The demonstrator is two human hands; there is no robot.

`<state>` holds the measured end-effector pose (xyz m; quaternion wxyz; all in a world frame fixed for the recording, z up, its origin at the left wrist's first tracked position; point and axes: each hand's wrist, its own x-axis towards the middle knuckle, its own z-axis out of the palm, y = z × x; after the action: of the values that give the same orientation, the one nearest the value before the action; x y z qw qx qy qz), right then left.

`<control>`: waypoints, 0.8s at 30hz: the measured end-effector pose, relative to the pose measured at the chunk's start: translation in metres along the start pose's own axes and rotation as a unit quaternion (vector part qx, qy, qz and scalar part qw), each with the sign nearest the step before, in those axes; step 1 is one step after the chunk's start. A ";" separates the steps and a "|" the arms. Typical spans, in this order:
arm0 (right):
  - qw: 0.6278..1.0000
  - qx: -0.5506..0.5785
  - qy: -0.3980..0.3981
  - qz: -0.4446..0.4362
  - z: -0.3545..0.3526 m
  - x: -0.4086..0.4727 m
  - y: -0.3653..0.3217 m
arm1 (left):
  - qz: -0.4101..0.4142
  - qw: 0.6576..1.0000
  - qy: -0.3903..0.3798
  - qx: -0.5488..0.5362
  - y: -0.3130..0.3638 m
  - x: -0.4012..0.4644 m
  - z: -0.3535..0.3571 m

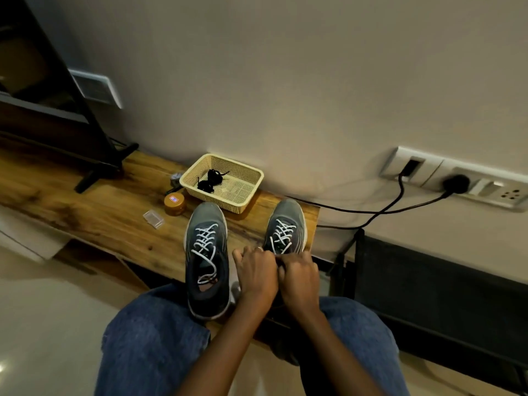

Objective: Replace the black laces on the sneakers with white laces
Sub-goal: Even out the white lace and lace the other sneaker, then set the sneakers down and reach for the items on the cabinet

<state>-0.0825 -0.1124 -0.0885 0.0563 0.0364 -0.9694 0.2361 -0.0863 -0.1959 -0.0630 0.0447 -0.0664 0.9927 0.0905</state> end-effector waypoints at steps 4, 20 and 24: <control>0.996 -0.080 -0.031 -0.035 0.005 0.002 0.002 | -0.021 0.999 -0.014 -0.022 -0.005 -0.001 -0.003; 0.997 -0.046 0.029 -0.060 0.006 -0.021 -0.001 | -0.034 0.989 0.093 -0.114 -0.046 -0.054 -0.005; 0.995 -0.050 -0.025 -0.080 0.008 -0.044 -0.009 | -0.119 0.984 0.109 -0.080 -0.066 -0.072 -0.004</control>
<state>-0.0392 -0.1222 -0.0969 0.0527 0.1167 -0.9752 0.1807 -0.0063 -0.2520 -0.0638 -0.0591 -0.1972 0.9661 0.1556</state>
